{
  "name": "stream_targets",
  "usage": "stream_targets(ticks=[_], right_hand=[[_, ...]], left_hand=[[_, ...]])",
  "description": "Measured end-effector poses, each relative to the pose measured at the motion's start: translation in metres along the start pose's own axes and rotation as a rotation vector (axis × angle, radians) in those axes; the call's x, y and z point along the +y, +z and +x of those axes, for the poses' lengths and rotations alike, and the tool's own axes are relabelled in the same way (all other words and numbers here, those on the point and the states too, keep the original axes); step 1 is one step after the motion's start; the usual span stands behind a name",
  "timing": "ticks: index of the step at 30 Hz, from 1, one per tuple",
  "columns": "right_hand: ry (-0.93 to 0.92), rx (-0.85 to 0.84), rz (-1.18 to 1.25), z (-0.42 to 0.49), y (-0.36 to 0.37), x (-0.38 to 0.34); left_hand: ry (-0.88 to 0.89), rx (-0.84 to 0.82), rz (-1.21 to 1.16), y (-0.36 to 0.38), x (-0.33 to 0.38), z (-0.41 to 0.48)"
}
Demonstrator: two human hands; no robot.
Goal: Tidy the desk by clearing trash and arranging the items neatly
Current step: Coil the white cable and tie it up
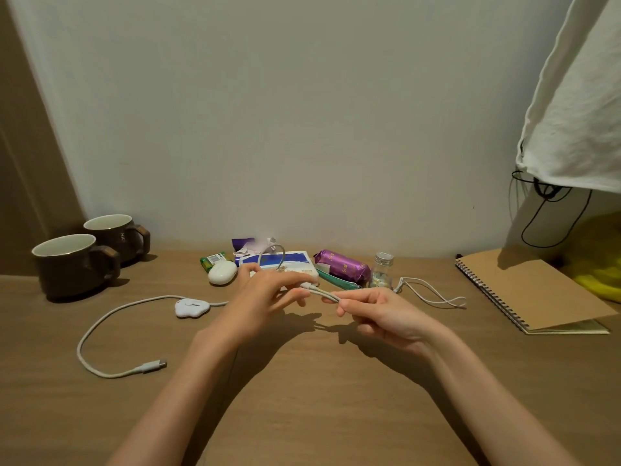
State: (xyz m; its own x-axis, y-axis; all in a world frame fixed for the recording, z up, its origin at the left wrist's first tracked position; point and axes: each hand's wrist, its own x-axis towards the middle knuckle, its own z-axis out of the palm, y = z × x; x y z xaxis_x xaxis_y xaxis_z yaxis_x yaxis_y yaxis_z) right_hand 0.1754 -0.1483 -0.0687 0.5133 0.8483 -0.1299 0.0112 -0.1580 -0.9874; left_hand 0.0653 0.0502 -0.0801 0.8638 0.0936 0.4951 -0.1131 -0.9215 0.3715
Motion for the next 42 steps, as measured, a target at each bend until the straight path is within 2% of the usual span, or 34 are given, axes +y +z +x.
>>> stream_targets(ticks=[7,14,17,20,25,30,32,35,38,42], right_hand=[[-0.087,0.176,-0.538,0.001,0.009,0.001],[-0.136,0.177,-0.654,0.003,0.03,-0.01],[-0.151,0.197,-0.572,0.0,0.026,-0.014],[-0.157,0.195,-0.438,-0.009,0.015,-0.02],[-0.161,0.192,0.14,-0.016,-0.003,-0.029],[-0.184,0.116,0.505,-0.011,-0.007,-0.03],[-0.208,0.162,0.636,-0.01,-0.005,-0.03],[-0.284,0.307,0.553,-0.006,0.005,-0.028],[-0.334,0.429,0.294,-0.005,0.014,-0.022],[-0.333,0.537,-0.016,-0.005,0.016,-0.017]], left_hand=[[0.187,0.173,0.264,0.0,0.008,-0.002],[0.262,0.193,0.442,0.005,0.015,0.006],[0.246,0.212,0.301,0.002,0.01,0.004],[0.205,0.299,0.225,-0.002,0.004,0.006],[0.105,0.425,0.133,-0.012,-0.004,0.011],[0.041,0.395,-0.083,-0.007,0.01,0.013],[-0.018,0.411,-0.193,-0.003,0.024,0.012],[-0.167,0.423,-0.452,0.005,0.044,0.012],[-0.274,0.409,-0.617,0.015,0.056,0.012],[-0.32,0.377,-0.695,0.023,0.059,0.008]])
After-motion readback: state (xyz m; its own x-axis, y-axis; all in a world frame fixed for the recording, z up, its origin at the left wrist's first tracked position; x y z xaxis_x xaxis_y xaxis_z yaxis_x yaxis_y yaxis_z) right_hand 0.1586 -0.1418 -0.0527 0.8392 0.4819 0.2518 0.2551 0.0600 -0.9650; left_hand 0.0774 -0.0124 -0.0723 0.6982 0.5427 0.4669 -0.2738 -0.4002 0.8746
